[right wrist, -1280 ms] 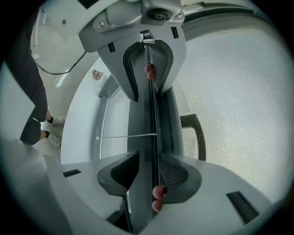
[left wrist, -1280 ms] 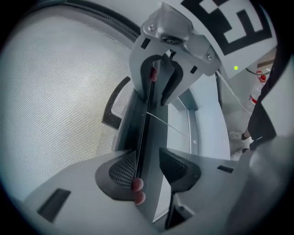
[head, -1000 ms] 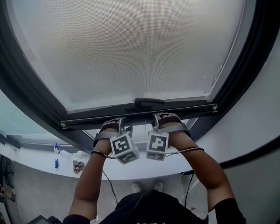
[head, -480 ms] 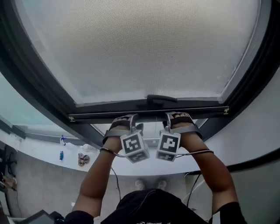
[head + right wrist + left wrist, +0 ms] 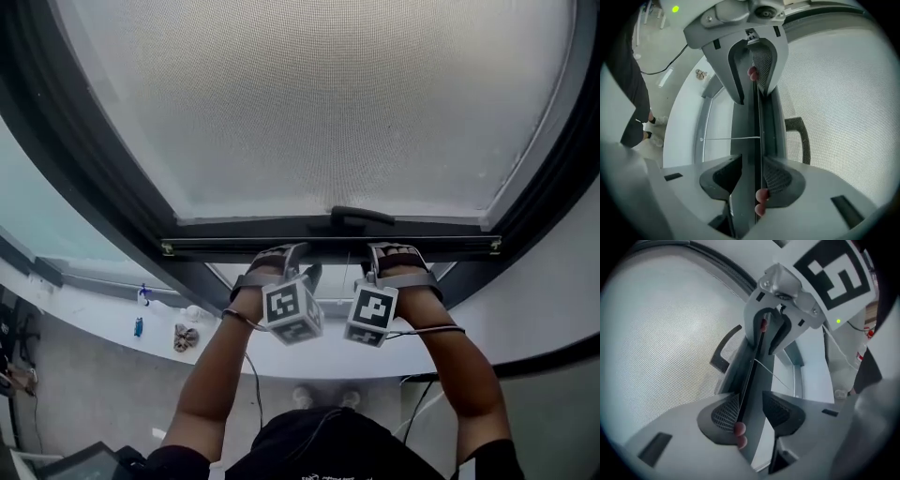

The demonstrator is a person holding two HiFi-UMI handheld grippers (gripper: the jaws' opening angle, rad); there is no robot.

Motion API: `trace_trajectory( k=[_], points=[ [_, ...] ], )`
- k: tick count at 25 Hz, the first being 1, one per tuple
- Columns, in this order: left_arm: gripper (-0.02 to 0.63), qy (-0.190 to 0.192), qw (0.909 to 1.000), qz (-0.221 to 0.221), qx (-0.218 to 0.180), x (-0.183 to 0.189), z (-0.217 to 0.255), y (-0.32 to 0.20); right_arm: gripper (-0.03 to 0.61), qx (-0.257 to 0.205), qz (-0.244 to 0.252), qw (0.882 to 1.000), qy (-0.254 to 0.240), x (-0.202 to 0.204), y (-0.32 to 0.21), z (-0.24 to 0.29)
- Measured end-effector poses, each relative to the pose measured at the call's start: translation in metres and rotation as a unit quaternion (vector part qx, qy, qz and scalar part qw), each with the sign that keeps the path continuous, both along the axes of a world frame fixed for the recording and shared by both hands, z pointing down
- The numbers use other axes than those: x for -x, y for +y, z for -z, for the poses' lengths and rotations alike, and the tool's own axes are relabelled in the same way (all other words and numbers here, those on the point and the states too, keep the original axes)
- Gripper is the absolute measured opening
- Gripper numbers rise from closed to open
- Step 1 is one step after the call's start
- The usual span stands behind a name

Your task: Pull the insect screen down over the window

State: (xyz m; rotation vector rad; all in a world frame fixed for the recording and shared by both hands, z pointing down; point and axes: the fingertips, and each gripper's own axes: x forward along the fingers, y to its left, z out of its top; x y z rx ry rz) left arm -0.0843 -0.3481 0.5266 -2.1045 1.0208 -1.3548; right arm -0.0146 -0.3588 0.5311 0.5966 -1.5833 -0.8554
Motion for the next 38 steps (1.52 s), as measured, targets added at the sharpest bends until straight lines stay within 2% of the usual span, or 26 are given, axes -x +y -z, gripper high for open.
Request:
trace_trajectory(
  k=[8,15,22,27,32,34,38],
  points=[
    [0.146,-0.001,1.0000,-0.005,0.003,0.002,0.001,-0.004,0.129,0.006,-0.004,1.000,0.010,0.000,-0.002,-0.001],
    [0.146,-0.023,0.9995,-0.003,-0.020,0.004,-0.001,-0.004,0.129,0.009,-0.010,1.000,0.019,-0.003,0.001,-0.004],
    [0.147,-0.073,0.9965,0.005,-0.040,0.007,-0.003,-0.002,0.133,-0.013,-0.014,1.000,0.012,0.001,-0.001,-0.002],
    [0.147,-0.141,0.9871,0.037,-0.066,0.014,-0.006,-0.006,0.133,-0.016,-0.015,1.000,0.009,0.001,-0.002,-0.001],
    [0.147,-0.167,0.9816,0.063,-0.067,0.019,-0.010,-0.007,0.135,-0.024,-0.013,1.000,0.005,0.001,-0.002,-0.002],
    [0.147,-0.168,0.9822,0.060,-0.058,0.017,-0.012,-0.007,0.138,-0.022,-0.013,1.000,0.001,0.000,-0.002,-0.003],
    [0.147,-0.139,0.9894,0.036,-0.022,0.017,-0.013,0.001,0.140,-0.008,-0.010,1.000,-0.005,0.001,0.002,-0.005]
  ],
)
